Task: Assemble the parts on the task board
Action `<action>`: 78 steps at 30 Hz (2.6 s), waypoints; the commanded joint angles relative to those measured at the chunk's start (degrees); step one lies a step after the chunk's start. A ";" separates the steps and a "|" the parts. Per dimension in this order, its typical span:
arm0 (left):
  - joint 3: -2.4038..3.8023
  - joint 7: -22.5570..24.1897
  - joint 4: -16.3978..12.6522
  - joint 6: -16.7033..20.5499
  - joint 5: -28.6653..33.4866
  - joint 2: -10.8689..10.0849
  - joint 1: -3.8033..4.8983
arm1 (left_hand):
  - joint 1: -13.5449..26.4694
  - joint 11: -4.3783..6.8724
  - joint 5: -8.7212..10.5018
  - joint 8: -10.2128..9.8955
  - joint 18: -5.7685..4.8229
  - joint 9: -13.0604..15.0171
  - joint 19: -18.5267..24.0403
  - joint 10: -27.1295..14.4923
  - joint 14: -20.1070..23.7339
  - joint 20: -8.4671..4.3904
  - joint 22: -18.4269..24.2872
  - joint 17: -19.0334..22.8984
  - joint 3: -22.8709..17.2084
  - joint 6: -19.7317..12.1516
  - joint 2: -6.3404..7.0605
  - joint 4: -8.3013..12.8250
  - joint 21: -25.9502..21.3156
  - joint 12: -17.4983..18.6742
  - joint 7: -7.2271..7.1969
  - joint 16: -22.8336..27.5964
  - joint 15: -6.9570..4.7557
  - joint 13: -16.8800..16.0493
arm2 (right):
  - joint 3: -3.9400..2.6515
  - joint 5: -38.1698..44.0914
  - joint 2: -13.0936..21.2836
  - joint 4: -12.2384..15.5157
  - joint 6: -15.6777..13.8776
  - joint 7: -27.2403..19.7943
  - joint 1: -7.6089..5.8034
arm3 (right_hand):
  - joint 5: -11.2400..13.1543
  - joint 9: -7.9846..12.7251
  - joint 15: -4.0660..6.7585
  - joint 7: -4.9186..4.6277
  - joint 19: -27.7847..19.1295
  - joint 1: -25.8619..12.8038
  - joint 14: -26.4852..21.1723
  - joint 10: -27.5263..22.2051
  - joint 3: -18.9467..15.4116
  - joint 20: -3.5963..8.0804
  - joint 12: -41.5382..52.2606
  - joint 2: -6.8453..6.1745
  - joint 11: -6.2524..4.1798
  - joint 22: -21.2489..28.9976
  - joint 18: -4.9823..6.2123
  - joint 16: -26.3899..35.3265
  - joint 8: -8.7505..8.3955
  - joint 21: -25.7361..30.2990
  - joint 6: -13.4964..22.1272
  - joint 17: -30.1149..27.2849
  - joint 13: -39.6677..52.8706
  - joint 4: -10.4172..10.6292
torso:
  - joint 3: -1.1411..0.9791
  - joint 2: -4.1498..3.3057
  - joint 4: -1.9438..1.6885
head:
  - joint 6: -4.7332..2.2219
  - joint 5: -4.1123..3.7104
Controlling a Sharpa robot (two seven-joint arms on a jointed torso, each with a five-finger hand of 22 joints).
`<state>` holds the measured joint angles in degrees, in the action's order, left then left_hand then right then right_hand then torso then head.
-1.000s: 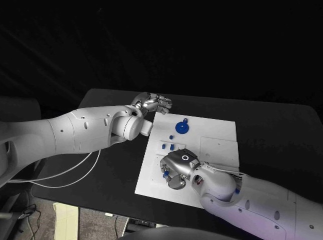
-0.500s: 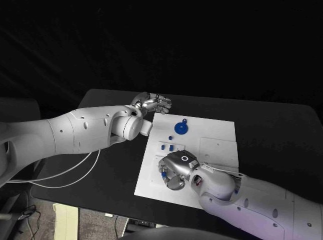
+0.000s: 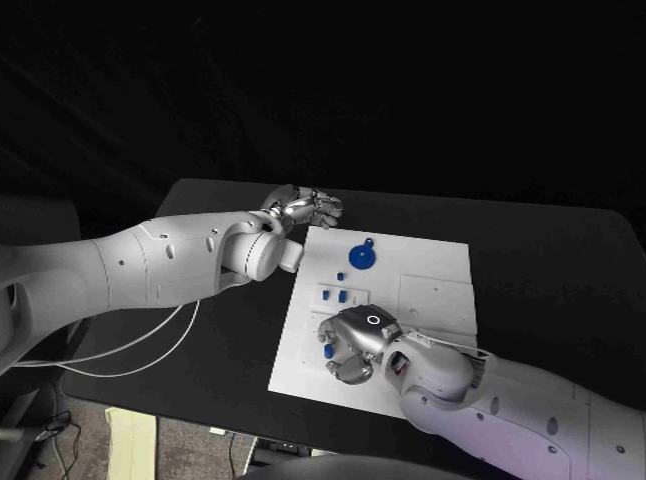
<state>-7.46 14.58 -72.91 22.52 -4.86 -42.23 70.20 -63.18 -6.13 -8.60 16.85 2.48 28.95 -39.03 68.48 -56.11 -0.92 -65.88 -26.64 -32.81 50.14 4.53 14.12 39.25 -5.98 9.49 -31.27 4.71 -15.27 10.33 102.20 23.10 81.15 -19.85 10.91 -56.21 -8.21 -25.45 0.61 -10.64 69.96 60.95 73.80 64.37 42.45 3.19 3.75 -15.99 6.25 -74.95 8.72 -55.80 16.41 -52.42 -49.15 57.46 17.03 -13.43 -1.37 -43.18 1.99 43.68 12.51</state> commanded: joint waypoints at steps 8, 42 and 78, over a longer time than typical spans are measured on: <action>0.04 0.25 -0.04 -0.79 0.21 -0.16 0.09 | -0.15 -0.08 0.39 0.28 0.54 -0.12 -0.26 0.25 -0.39 0.11 -0.11 -0.14 0.06 -0.35 -0.21 -0.29 -0.23 0.33 -0.11 0.28 0.19 0.08 | -0.57 -4.57 3.00 3.03 -5.48 -2.52 -0.09 | -3.96 0.30 -0.60 -0.26 -1.05 -2.52 -0.83 -1.55 -5.54 -0.37 0.23 -0.97 0.23 -0.94 6.28 -0.50 -0.30 0.45 1.17 -0.23 -0.53 -1.26 | 0.00 0.00 -0.03 | -0.13 -0.13; -0.14 3.33 1.97 -4.12 1.35 0.23 -0.13 | 3.06 -0.12 0.98 0.40 0.50 -0.47 -0.10 0.19 -0.40 0.17 -0.51 -1.68 2.51 -0.61 1.19 -1.98 -0.88 0.57 -0.06 1.69 0.29 0.11 | -5.41 -42.07 26.63 9.18 19.00 15.07 -12.96 | 5.39 -4.98 5.57 4.08 4.39 -10.01 2.79 1.25 -3.31 2.53 54.28 4.01 -6.26 -1.35 6.28 -9.70 2.89 -4.14 -3.08 5.00 48.95 10.76 | -1.82 0.71 1.85 | -3.22 -5.97; -0.34 5.90 1.62 -8.40 2.23 0.29 -0.73 | 15.32 -0.21 5.72 0.20 1.31 -1.07 0.23 -0.38 0.12 0.29 -0.02 -3.74 12.09 -1.61 2.13 -4.77 -3.15 1.32 -0.02 4.05 0.42 0.42 | -0.18 -42.38 26.83 10.87 21.92 21.35 -10.15 | 5.40 -7.69 6.18 4.74 3.12 -20.06 1.88 0.61 -8.33 3.81 57.85 8.04 -6.81 -1.17 6.28 -12.48 2.89 -7.64 -3.66 6.98 52.45 9.10 | -1.32 0.93 1.94 | -2.37 -6.88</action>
<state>-7.83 19.52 -71.16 15.19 -3.02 -42.03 69.45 -48.16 -6.13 -3.04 17.04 3.07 27.95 -38.81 68.48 -56.31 -0.71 -65.97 -30.29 -20.94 49.01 6.85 9.37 36.37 -4.87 9.39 -27.53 4.91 -14.91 10.06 59.16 50.00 92.45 2.83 32.18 -66.60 -2.89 -33.02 6.67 -5.52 73.35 41.42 75.93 65.21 34.19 6.75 61.28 -7.92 -0.32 -74.95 9.18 -67.89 19.25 -59.74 -52.84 64.35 69.43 -4.06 -2.63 -42.20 3.97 41.22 5.47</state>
